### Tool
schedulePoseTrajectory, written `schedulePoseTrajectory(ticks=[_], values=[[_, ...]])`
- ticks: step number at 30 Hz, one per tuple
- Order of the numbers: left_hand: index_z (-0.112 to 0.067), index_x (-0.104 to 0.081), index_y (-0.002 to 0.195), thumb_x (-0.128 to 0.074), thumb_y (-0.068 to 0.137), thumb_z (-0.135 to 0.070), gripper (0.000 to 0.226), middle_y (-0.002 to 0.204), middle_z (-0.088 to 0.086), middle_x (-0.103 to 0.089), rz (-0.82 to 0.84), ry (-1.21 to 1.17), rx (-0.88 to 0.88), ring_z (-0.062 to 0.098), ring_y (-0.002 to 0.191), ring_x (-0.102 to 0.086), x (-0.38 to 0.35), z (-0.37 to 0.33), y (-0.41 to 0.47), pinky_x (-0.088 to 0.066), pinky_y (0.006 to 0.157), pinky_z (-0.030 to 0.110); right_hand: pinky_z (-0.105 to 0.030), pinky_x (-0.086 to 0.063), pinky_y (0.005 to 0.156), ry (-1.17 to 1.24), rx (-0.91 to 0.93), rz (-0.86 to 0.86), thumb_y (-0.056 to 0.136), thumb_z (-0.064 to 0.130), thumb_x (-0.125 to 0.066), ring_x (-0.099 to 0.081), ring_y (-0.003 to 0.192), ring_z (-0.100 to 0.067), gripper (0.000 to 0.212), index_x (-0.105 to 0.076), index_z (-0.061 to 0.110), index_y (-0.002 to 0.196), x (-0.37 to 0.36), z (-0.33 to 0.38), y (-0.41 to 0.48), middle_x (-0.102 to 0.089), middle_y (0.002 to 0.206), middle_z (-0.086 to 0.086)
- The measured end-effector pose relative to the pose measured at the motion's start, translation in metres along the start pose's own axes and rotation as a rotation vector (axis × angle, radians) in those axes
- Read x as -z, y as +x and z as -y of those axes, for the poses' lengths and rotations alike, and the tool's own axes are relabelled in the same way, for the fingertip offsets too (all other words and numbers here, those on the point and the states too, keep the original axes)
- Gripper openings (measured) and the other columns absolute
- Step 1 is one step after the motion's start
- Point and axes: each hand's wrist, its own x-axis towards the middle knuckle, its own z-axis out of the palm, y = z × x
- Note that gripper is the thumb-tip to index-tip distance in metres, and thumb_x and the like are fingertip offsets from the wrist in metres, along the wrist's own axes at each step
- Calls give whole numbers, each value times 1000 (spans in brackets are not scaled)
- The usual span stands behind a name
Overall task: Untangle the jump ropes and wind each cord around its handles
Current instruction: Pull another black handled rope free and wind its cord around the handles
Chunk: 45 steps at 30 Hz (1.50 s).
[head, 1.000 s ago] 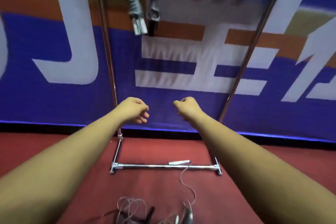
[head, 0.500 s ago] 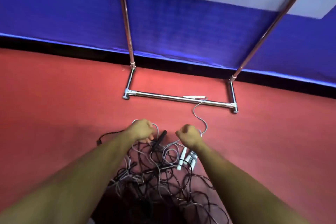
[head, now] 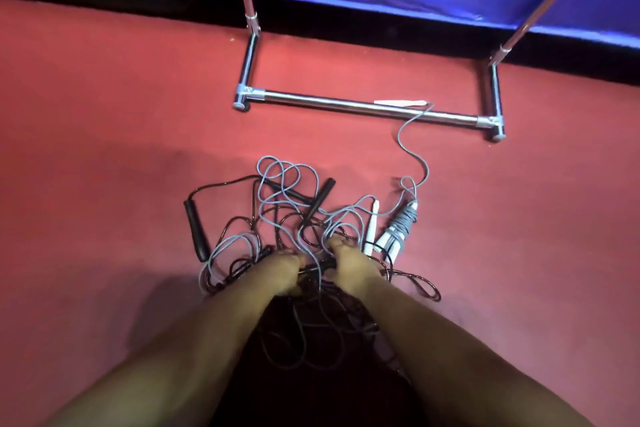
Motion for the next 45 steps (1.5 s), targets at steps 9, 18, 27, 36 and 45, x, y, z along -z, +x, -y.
schedulePoseTrajectory(ticks=[9, 18, 27, 36, 45], values=[[-10, -65, 94, -52, 99, -13, 14, 82, 6, -67, -90, -292, -13, 27, 83, -65, 21, -2, -9, -41, 66, 22, -30, -48, 73, 144, -46, -56, 94, 18, -52, -63, 80, -29, 19, -55, 16, 75, 21, 5, -2, -67, 84, -12], [-17, -52, 72, -45, 100, -8, 30, 56, 0, -54, -309, -391, -165, 14, 44, -45, 144, -21, -91, -37, 51, 24, -36, -45, 100, -3, 4, -249, 82, 31, -58, -53, 122, -34, 54, -53, 20, 135, 130, 47, -69, -60, 131, -13], [-7, -61, 81, -56, 98, -14, 19, 54, 0, -46, -570, -371, -430, 17, 51, -39, 241, -88, -249, -34, 55, 27, -23, -42, 54, 535, 420, -179, 96, 9, -55, -56, 53, -13, 8, -60, 6, 100, 196, 131, -178, -60, 68, -5], [-20, -66, 85, -62, 95, -22, 10, 84, 0, -70, -442, -442, -365, 9, 78, -57, 193, -78, -277, -43, 79, 33, -21, -19, 45, 1098, 684, -398, 101, 17, -46, -22, 44, -10, 32, -34, 21, 72, 268, 167, -293, -28, 52, 6], [-10, -53, 93, -42, 104, -11, 16, 80, 8, -76, -570, -1132, -681, 18, 75, -74, 195, -126, -312, -59, 67, 25, -28, -48, 53, 1014, 507, -472, 98, 10, -51, -63, 58, -22, 17, -51, 10, 81, 247, 132, -296, -59, 70, -12]])
